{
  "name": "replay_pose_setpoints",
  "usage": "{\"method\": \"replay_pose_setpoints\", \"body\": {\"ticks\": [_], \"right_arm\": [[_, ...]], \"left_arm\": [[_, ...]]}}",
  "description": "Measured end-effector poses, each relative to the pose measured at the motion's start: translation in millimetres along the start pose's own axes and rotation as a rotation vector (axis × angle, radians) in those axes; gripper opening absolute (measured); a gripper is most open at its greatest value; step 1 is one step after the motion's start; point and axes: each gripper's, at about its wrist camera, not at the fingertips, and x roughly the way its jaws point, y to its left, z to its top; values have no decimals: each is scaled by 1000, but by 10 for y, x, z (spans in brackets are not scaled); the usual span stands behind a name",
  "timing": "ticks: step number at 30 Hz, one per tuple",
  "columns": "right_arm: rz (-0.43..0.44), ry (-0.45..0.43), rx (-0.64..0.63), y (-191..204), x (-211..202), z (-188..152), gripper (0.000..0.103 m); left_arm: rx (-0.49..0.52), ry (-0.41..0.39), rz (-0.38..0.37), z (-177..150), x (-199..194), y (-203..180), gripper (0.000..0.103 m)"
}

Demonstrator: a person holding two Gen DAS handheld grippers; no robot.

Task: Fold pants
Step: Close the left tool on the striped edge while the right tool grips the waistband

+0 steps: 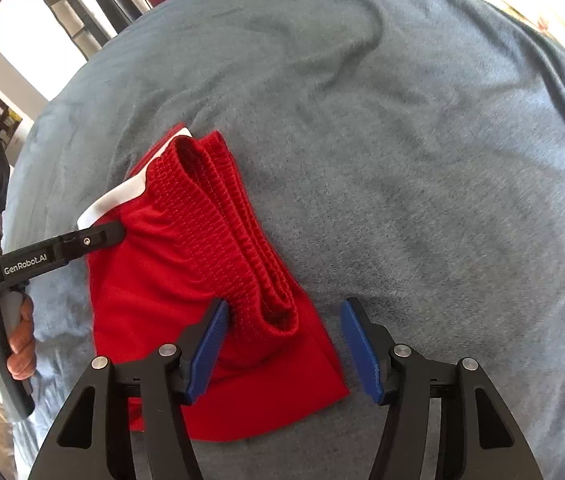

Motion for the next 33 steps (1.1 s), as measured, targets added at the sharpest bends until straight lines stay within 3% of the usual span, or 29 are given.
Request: {"method": "replay_pose_setpoints", "body": {"ticks": [5,7,9,15,33], "right_arm": [[78,-4,56,-141,92,-59,57],[89,-3,54,-138,124,-73,49],[128,13,75,-131,148,-67,39],[136,12,89,-45,126,-43,28],[129,-101,19,220,-554,58,25]], "left_arm": [[32,-4,18,-14,51,-58,49],[36,-7,23,-18,61,-60,48],[35,-15,19,-19,54,-60,44],[-8,-75,30,-60,-109,-23,19],[-13,-228,82,-100,-876,-260,14]]}}
